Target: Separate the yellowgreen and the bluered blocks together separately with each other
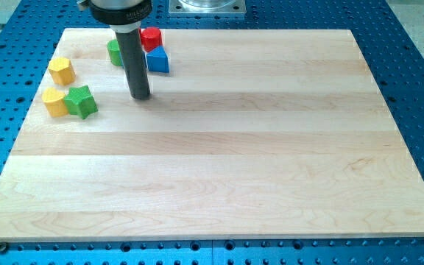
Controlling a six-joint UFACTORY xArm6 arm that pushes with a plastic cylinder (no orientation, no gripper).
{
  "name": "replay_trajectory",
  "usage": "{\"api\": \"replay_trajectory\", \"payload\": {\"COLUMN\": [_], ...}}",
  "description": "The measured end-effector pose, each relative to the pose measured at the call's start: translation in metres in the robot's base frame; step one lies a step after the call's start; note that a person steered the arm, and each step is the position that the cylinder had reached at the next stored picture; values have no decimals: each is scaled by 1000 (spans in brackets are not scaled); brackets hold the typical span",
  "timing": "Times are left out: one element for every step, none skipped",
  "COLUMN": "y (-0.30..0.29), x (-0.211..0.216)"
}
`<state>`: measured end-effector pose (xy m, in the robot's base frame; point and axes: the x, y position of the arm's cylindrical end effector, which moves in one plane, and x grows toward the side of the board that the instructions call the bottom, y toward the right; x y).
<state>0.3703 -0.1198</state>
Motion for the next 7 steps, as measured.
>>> {"api": "replay_trajectory", "payload": {"y": [5,23,20,-17,-52,-96,-116], "x": [-44,-77,-112,-115,-115,-99,-98]}}
